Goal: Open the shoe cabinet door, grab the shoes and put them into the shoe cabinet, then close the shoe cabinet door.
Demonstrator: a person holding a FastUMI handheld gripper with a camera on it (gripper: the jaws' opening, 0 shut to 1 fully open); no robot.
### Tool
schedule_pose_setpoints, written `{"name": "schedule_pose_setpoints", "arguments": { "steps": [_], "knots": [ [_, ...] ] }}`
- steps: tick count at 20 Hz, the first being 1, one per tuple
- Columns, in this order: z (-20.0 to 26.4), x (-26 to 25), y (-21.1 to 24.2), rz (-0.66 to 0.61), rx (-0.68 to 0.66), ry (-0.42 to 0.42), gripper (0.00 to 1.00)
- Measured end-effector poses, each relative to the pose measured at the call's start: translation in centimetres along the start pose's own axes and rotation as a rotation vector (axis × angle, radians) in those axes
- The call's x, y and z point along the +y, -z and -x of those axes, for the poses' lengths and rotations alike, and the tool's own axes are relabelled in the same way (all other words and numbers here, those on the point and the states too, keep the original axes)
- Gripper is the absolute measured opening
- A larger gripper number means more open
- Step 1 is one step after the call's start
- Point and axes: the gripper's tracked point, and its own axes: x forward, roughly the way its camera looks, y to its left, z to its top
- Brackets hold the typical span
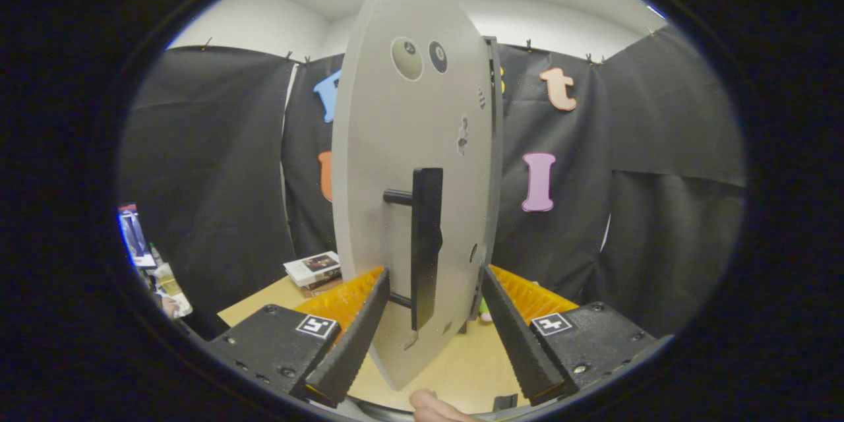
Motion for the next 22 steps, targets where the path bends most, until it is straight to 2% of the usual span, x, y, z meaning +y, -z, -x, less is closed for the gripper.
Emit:
{"name": "schedule_pose_setpoints", "arguments": {
  "steps": [3, 9, 11, 14, 18, 22],
  "knots": [
    [-1.6, 1.5, 0.0, 0.002, 0.003, 0.041, 0.93],
    [-5.2, 7.3, -0.1, 0.008, -0.008, 0.050, 0.93],
    [-6.2, 10.1, 0.4, 0.035, -0.009, 0.033, 0.93],
    [-7.0, 15.1, 2.5, 0.038, 0.031, -0.041, 0.98],
    [-6.6, 17.6, 2.4, 0.019, 0.013, -0.064, 0.99],
    [-5.1, 16.9, 2.3, -0.011, -0.035, -0.015, 0.99]
  ]
}}
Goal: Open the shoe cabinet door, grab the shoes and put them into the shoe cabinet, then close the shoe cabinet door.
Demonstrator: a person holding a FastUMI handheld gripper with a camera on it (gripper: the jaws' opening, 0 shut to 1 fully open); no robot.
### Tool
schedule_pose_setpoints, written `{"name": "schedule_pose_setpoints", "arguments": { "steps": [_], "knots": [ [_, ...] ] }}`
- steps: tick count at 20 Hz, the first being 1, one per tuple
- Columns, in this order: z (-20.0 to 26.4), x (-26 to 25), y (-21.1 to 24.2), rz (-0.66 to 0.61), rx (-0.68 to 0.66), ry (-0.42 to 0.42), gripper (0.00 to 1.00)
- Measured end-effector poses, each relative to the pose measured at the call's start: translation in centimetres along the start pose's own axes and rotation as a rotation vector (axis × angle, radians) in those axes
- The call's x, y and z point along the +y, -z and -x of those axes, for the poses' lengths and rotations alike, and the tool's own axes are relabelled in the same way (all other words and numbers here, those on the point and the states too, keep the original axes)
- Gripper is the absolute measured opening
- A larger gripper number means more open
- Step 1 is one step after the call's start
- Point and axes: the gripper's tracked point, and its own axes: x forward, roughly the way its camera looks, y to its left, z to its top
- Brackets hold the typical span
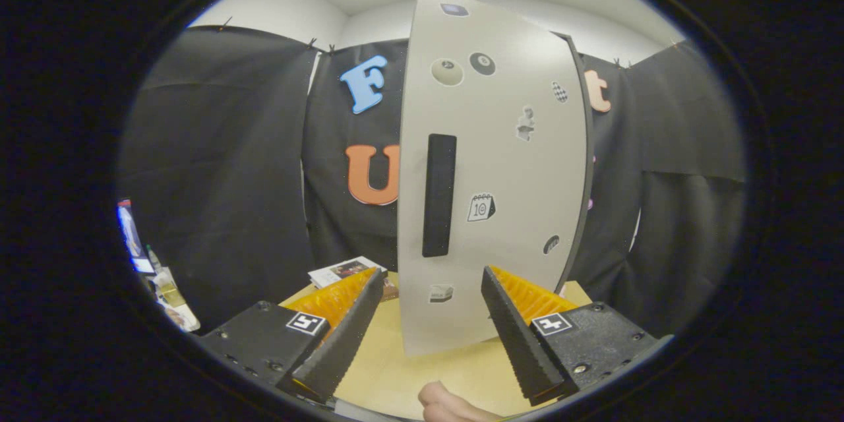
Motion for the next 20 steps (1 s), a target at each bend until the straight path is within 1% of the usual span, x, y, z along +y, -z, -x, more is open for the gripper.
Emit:
{"name": "schedule_pose_setpoints", "arguments": {
  "steps": [6, 9, 13, 16, 20],
  "knots": [
    [4.2, -2.7, -0.1, -0.054, -0.087, 0.095, 0.99],
    [6.5, -4.1, 0.4, -0.074, -0.113, 0.125, 0.99],
    [8.9, -6.3, 1.2, -0.107, -0.132, 0.148, 0.99],
    [10.0, -7.7, 1.3, -0.106, -0.146, 0.176, 0.98],
    [11.2, -8.2, 1.1, -0.097, -0.169, 0.168, 0.96]
  ]
}}
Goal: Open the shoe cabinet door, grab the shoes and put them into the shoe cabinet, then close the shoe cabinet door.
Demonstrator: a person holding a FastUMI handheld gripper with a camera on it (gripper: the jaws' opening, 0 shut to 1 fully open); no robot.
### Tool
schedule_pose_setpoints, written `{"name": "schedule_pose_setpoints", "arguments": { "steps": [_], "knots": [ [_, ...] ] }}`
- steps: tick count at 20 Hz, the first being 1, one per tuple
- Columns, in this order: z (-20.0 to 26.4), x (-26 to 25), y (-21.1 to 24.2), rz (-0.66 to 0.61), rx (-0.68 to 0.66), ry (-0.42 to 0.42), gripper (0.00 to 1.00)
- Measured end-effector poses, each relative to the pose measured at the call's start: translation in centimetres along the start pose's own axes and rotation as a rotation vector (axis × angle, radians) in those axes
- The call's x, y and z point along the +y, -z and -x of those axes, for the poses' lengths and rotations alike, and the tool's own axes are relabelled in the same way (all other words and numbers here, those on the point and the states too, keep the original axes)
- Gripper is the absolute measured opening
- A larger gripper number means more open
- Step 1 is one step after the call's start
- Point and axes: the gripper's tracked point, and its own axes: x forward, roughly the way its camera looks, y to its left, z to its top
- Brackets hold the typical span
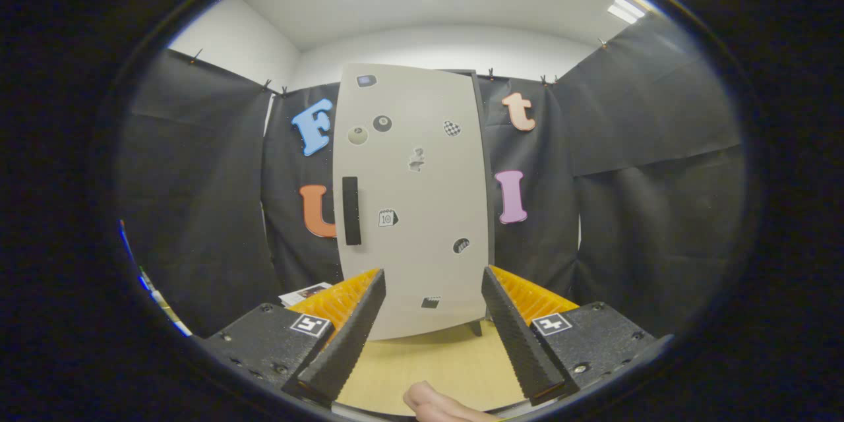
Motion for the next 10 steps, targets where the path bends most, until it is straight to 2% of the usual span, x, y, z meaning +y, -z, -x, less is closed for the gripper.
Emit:
{"name": "schedule_pose_setpoints", "arguments": {
  "steps": [10],
  "knots": [
    [0.41, -0.34, -0.08, 0.023, 0.005, -0.010, 0.96]
  ]
}}
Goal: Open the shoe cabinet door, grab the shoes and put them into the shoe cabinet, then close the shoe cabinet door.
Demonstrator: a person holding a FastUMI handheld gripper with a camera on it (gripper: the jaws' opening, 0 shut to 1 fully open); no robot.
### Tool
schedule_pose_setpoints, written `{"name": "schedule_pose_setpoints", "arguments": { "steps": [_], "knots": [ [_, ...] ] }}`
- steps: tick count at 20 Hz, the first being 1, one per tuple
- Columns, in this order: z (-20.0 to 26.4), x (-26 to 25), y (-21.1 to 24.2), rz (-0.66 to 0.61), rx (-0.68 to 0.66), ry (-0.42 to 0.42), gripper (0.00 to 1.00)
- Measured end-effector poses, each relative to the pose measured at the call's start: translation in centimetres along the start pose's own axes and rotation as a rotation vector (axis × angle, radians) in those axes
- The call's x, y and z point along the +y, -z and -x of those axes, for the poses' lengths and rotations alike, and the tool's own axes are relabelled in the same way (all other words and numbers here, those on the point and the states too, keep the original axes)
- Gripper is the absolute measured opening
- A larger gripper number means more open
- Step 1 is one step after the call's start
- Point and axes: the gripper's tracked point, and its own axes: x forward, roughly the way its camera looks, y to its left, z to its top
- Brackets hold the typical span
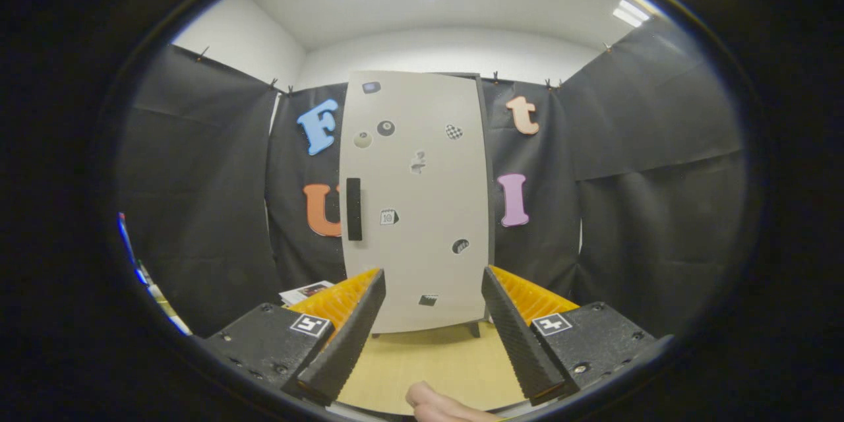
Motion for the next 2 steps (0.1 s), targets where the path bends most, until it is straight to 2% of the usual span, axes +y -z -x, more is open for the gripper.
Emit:
{"name": "schedule_pose_setpoints", "arguments": {
  "steps": [2],
  "knots": [
    [0.07, 0.07, -0.06, 0.002, 0.003, -0.005, 0.96]
  ]
}}
